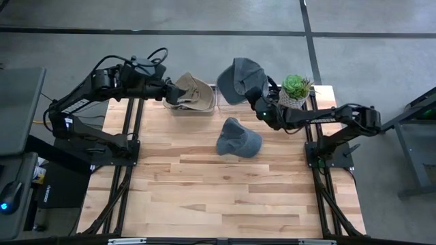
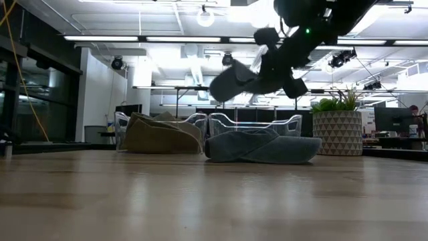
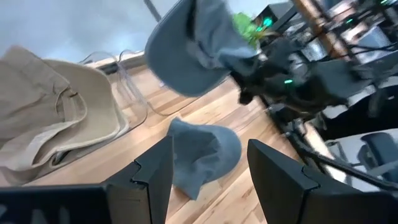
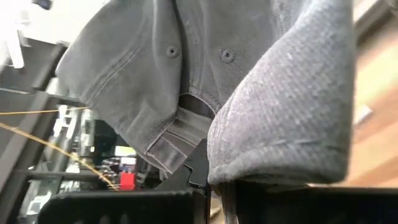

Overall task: Pick & Place hat
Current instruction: Put the bottom blue cap into the right transparent bin

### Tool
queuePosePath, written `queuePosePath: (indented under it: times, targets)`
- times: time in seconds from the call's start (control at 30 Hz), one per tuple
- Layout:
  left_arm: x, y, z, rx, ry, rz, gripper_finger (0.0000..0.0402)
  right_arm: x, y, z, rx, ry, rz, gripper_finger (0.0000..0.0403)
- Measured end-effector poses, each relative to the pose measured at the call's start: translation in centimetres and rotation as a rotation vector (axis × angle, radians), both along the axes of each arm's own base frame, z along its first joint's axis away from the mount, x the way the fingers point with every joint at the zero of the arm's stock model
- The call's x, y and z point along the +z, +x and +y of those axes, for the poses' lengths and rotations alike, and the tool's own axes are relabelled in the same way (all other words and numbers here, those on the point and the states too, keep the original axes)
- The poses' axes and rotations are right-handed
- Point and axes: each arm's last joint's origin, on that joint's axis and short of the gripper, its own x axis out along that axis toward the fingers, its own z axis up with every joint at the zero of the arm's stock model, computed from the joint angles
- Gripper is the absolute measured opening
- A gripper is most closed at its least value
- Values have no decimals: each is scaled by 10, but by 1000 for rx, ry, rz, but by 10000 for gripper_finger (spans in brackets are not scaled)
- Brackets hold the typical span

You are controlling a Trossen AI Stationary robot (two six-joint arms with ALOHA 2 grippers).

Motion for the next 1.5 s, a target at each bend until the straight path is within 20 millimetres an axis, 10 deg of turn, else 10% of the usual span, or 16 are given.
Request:
queuePosePath:
  times: [1.33, 1.5]
  targets:
    - [2, 2, 1, 44, -35, -46, 184, -60, 13, -20, -40, 94, 188, 30]
    - [2, 2, 1, 49, -31, -46, 184, -60, 14, -20, -19, 105, 188, 81]
